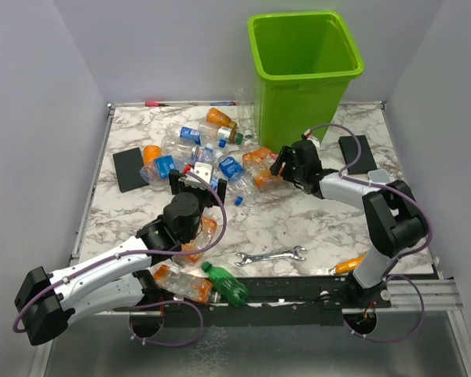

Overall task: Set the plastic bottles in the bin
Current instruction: Pick up the plastic bottle at the center of the board.

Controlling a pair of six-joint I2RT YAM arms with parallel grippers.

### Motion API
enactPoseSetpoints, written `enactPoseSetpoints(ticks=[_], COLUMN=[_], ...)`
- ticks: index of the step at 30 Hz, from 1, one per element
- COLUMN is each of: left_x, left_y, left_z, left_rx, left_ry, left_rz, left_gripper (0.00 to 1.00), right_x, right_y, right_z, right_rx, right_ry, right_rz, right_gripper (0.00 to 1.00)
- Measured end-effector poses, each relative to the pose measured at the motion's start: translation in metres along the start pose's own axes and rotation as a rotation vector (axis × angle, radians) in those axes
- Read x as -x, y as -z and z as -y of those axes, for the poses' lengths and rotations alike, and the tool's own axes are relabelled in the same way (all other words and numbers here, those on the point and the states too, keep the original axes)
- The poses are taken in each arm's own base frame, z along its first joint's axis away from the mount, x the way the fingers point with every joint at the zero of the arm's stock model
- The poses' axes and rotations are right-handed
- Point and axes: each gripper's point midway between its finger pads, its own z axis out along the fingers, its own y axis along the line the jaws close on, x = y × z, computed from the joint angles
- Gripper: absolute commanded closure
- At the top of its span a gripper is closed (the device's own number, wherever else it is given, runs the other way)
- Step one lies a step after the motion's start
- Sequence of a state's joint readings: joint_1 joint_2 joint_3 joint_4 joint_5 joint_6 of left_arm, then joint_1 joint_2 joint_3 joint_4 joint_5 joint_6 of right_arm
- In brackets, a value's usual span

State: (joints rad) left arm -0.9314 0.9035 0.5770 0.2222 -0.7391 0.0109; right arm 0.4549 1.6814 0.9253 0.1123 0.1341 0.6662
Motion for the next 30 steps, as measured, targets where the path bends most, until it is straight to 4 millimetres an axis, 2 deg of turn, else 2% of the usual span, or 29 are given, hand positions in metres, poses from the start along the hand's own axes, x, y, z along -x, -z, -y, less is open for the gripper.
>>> enactPoseSetpoints(ticks=[3,9,15,18,23,26,30], left_x=[0.0,0.0,-0.002,-0.004,-0.005,-0.009,-0.018], left_y=[0.0,0.0,-0.001,-0.002,-0.002,-0.003,-0.005], left_z=[0.001,0.003,0.006,0.009,0.012,0.016,0.032], left_rx=[-0.008,-0.016,-0.029,-0.04,-0.053,-0.069,-0.137], left_ry=[0.0,0.003,-0.003,-0.007,0.006,0.007,0.008], left_rz=[0.0,0.0,-0.006,-0.011,-0.015,-0.023,-0.054], left_gripper=[0.01,0.01,0.01,0.01,0.01,0.01,0.01], right_x=[0.0,-0.005,-0.033,-0.05,-0.072,-0.069,-0.049], right_y=[-0.01,-0.009,0.019,0.039,0.072,0.086,0.094], right_z=[0.004,0.001,0.007,0.01,0.016,0.017,0.018], right_rx=[-0.014,0.016,0.07,0.09,0.101,0.1,0.086], right_ry=[-0.013,-0.05,-0.134,-0.175,-0.199,-0.189,-0.114], right_rz=[-0.007,-0.007,-0.056,-0.081,-0.116,-0.103,-0.053], right_gripper=[0.39,0.5,0.52,0.49,0.32,0.24,0.23])
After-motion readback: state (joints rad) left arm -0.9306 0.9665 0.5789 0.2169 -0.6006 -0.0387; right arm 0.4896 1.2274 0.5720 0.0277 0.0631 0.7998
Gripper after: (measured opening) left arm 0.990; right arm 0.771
